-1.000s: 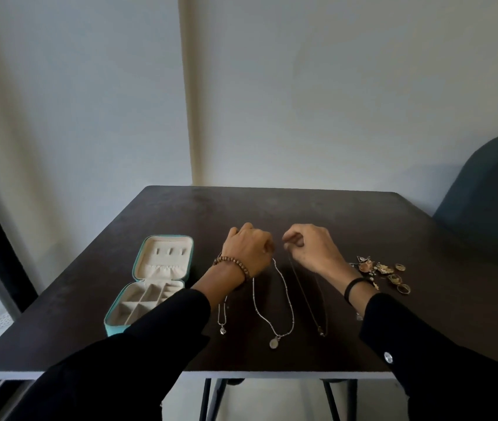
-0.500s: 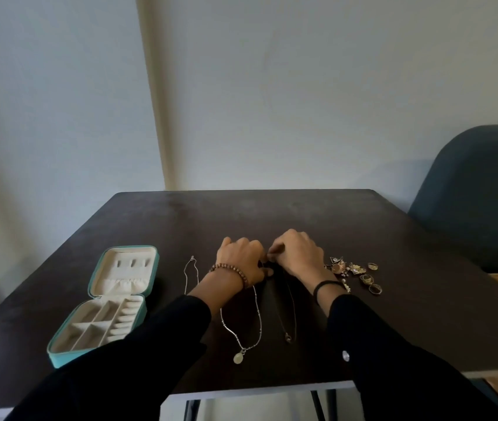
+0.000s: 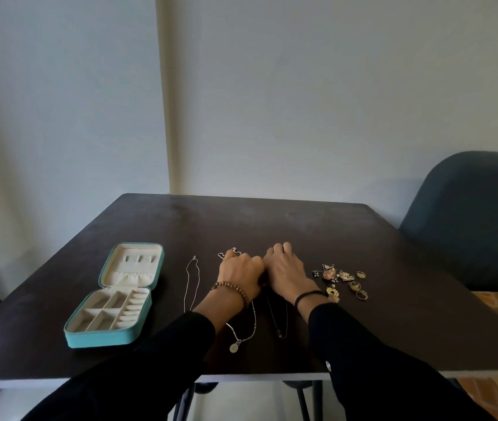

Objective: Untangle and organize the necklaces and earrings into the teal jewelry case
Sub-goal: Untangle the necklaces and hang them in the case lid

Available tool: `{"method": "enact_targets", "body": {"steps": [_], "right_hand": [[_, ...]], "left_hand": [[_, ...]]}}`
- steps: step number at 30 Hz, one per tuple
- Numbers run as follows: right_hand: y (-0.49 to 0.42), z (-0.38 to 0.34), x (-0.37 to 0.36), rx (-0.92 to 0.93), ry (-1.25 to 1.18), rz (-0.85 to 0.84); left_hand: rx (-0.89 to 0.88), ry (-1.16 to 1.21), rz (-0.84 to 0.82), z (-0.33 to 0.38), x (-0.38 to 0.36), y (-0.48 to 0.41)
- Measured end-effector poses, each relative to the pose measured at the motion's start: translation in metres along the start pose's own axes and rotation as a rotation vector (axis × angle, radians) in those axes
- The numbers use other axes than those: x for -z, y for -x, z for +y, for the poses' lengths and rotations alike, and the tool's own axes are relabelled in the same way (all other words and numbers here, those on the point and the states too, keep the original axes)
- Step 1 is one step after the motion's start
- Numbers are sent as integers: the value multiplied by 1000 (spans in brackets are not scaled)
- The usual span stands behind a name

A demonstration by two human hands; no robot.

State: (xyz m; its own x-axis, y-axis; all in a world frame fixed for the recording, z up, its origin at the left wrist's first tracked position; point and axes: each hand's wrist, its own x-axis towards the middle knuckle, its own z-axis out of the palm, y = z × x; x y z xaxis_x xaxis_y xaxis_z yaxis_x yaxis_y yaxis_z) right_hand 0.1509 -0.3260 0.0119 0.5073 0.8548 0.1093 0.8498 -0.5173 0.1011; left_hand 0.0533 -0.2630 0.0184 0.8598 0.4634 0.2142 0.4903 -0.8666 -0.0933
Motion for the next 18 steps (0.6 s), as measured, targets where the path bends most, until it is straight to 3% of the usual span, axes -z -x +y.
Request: {"method": "enact_targets", "body": {"steps": [2,5,9,12,18], "right_hand": [[7,2,5,35,-16,18],[22,2,20,-15,-240,94],[48,8,50,-54,-578,71],[64,15,74,-35,-746,44],[87,21,103,-2,-1051,129]], "left_hand": [[5,28,1,2,2,7],[44,161,70,7,9,17],[179,627,185,19,34,32],[163,889,198,20,53,36],[167,1099,173,11,83,49]]}}
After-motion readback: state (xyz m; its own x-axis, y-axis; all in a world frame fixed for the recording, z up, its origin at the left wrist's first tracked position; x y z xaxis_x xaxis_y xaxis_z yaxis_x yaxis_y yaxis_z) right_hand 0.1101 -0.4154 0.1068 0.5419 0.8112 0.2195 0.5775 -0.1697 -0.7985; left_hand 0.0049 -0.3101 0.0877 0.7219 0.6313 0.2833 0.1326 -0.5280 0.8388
